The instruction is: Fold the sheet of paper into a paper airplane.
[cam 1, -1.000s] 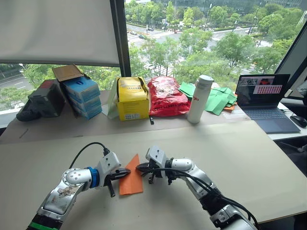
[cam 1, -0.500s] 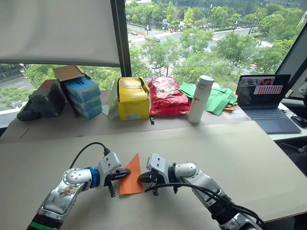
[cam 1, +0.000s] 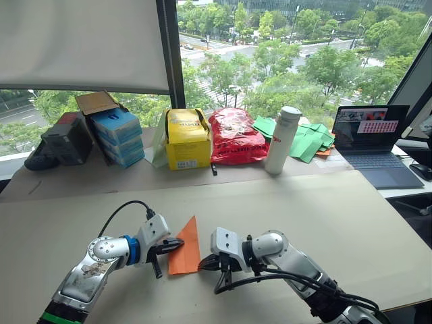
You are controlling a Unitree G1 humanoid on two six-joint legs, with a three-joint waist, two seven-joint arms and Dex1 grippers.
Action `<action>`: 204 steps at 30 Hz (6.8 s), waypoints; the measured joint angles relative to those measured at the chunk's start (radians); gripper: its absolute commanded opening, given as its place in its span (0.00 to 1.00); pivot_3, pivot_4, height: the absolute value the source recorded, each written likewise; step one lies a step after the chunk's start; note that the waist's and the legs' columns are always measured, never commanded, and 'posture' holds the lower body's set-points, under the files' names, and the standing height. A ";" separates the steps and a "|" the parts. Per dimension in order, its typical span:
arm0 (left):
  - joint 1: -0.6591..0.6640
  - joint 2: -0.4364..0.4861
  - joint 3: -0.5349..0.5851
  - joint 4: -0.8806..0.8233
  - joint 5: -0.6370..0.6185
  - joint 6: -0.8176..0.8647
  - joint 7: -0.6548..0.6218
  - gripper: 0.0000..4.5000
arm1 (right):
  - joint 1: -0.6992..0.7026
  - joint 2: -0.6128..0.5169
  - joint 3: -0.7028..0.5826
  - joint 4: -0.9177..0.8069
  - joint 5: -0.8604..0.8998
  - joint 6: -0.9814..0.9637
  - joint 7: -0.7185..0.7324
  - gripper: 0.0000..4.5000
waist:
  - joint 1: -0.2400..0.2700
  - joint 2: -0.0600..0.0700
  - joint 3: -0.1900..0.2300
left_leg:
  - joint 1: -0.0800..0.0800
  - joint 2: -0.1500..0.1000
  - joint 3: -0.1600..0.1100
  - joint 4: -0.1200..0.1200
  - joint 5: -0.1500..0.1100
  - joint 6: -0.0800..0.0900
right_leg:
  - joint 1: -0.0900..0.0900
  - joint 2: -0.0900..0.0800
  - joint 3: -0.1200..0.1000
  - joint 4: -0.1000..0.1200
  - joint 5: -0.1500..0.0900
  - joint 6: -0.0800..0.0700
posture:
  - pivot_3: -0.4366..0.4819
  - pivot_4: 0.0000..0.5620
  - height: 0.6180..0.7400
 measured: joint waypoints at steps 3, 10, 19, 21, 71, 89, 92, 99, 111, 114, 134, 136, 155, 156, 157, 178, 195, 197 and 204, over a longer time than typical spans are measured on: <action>-0.001 0.000 0.001 -0.003 -0.002 0.003 0.000 0.01 | 0.010 -0.001 -0.017 -0.016 0.008 0.001 -0.003 0.00 | 0.001 0.000 0.000 | -0.001 0.000 0.000 0.000 0.000 0.000 | 0.000 0.000 0.000 0.000 0.000 0.000 | 0.48 0.27 1.00; -0.028 0.063 0.066 0.009 -0.070 0.060 -0.048 0.01 | 0.057 -0.008 -0.212 -0.195 0.173 0.174 -0.044 0.00 | 0.001 -0.003 0.006 | -0.013 0.000 0.000 0.002 0.001 -0.002 | -0.012 0.000 0.000 0.003 0.000 0.000 | 0.48 0.27 1.00; -0.161 0.179 0.080 0.186 -0.020 -0.224 -0.240 0.50 | 0.129 -0.011 -0.290 -0.398 0.283 0.336 -0.174 0.00 | 0.005 -0.003 0.006 | -0.020 -0.001 0.000 0.003 0.002 -0.003 | -0.017 -0.001 -0.001 0.001 0.001 -0.001 | 0.48 0.27 1.00; -0.222 0.170 0.031 0.291 0.045 -0.411 -0.272 0.65 | 0.147 -0.010 -0.300 -0.404 0.282 0.342 -0.206 0.00 | 0.009 -0.003 0.006 | -0.020 -0.001 0.000 0.003 0.002 -0.003 | -0.017 -0.001 -0.001 0.000 0.001 -0.001 | 0.48 0.27 1.00; -0.168 0.072 -0.101 -0.002 0.236 -0.112 -0.121 0.33 | 0.174 -0.067 -0.329 -0.431 0.304 0.345 -0.453 0.00 | 0.005 -0.003 0.007 | -0.025 -0.002 0.000 0.019 -0.001 0.004 | -0.016 0.001 -0.009 0.009 0.001 0.001 | 0.48 0.27 1.00; 0.110 0.147 0.255 -0.027 -0.146 -0.025 -0.227 0.57 | 0.209 -0.113 -0.192 -0.445 0.232 0.172 -0.363 0.99 | 0.003 -0.002 0.007 | -0.023 -0.001 0.000 0.019 -0.001 0.003 | -0.016 0.000 -0.003 0.008 0.001 0.001 | 0.48 0.27 1.00; 0.101 0.090 0.281 -0.030 -0.191 0.006 -0.171 0.57 | 0.210 -0.096 -0.117 -0.401 0.141 0.061 -0.379 0.99 | 0.010 -0.003 0.007 | -0.021 -0.002 0.000 0.020 -0.001 0.003 | -0.015 0.000 -0.003 0.007 0.001 0.001 | 0.48 0.27 1.00; 0.136 0.052 0.312 -0.111 -0.295 0.090 -0.114 0.57 | 0.215 -0.063 -0.097 -0.282 -0.008 -0.061 -0.455 0.87 | 0.003 -0.004 0.007 | -0.020 -0.002 0.001 0.018 0.002 -0.005 | -0.015 0.000 -0.001 0.008 0.001 0.001 | 0.48 0.27 1.00; 0.137 0.069 0.329 -0.108 -0.316 0.109 -0.104 0.57 | 0.210 -0.020 -0.094 -0.207 -0.047 -0.111 -0.430 0.01 | 0.002 -0.004 0.007 | -0.020 -0.001 0.001 0.018 0.001 -0.004 | -0.014 0.001 -0.001 0.008 0.001 0.001 | 0.48 0.27 1.00; 0.138 0.069 0.329 -0.107 -0.315 0.101 -0.106 0.57 | 0.192 -0.023 -0.092 -0.175 -0.057 -0.162 -0.404 0.01 | 0.002 -0.004 0.007 | -0.020 -0.001 0.001 0.018 0.001 -0.004 | -0.014 0.001 -0.001 0.008 0.001 0.001 | 0.48 0.27 1.00; 0.025 0.150 0.254 0.039 -0.308 0.039 -0.314 0.01 | -0.085 -0.120 -0.069 0.228 -0.035 -0.768 0.042 0.00 | 0.000 -0.003 0.007 | -0.020 -0.001 0.002 0.018 0.001 -0.004 | -0.014 0.001 -0.001 0.007 0.001 0.000 | 0.48 0.27 1.00; 0.025 0.150 0.228 0.040 -0.292 0.020 -0.322 0.01 | -0.086 -0.107 -0.068 0.249 -0.035 -0.791 0.050 0.00 | 0.000 -0.003 0.007 | -0.020 -0.001 0.002 0.018 0.001 -0.004 | -0.015 0.001 0.000 0.008 0.002 0.000 | 0.48 0.27 1.00; -0.089 0.109 0.053 0.117 -0.145 -0.113 -0.354 0.00 | -0.087 -0.074 -0.076 0.309 -0.036 -0.767 0.069 0.58 | 0.001 -0.003 0.007 | -0.020 -0.001 0.003 0.018 0.001 -0.004 | -0.015 0.001 0.000 0.008 0.002 0.000 | 0.48 0.27 1.00; -0.098 0.109 0.041 0.124 -0.133 -0.122 -0.359 0.00 | -0.085 -0.073 -0.078 0.302 -0.036 -0.761 0.061 0.64 | 0.001 -0.003 0.007 | -0.020 -0.001 0.003 0.018 0.001 -0.004 | -0.015 0.001 0.000 0.008 0.002 0.000 | 0.48 0.27 1.00; -0.103 0.109 0.030 0.131 -0.119 -0.135 -0.362 0.00 | -0.084 -0.073 -0.078 0.292 -0.037 -0.757 0.056 0.64 | 0.001 -0.003 0.007 | -0.020 -0.001 0.003 0.018 0.001 -0.004 | -0.015 0.001 0.000 0.008 0.002 0.000 | 0.48 0.27 1.00; -0.177 0.099 -0.089 0.245 0.037 -0.356 -0.400 0.00 | 0.062 -0.101 -0.090 -0.044 -0.054 -0.511 -0.026 0.64 | 0.002 -0.003 0.007 | -0.021 -0.001 0.003 0.019 -0.002 0.002 | -0.015 0.001 -0.002 0.009 0.002 0.000 | 0.48 0.27 1.00; -0.047 0.160 -0.014 0.101 0.014 -0.241 -0.346 0.00 | 0.091 -0.124 -0.082 -0.162 -0.034 -0.407 0.011 0.64 | 0.003 -0.003 0.007 | -0.020 -0.001 0.003 0.019 -0.003 0.004 | -0.015 0.001 -0.003 0.009 0.002 0.000 | 0.48 0.27 1.00; -0.047 0.160 -0.014 0.096 0.015 -0.236 -0.342 0.00 | 0.091 -0.124 -0.078 -0.154 -0.036 -0.408 0.009 0.64 | 0.003 -0.003 0.007 | -0.020 -0.001 0.003 0.019 -0.003 0.003 | -0.015 0.001 -0.003 0.009 0.002 0.000 | 0.48 0.27 1.00; -0.066 0.159 -0.021 0.110 0.021 -0.240 -0.341 0.00 | 0.083 -0.114 -0.067 -0.105 -0.075 -0.427 -0.002 0.64 | 0.003 -0.003 0.007 | -0.020 -0.001 0.003 0.019 -0.003 0.003 | -0.015 0.001 -0.004 0.009 0.002 0.000 | 0.48 0.27 1.00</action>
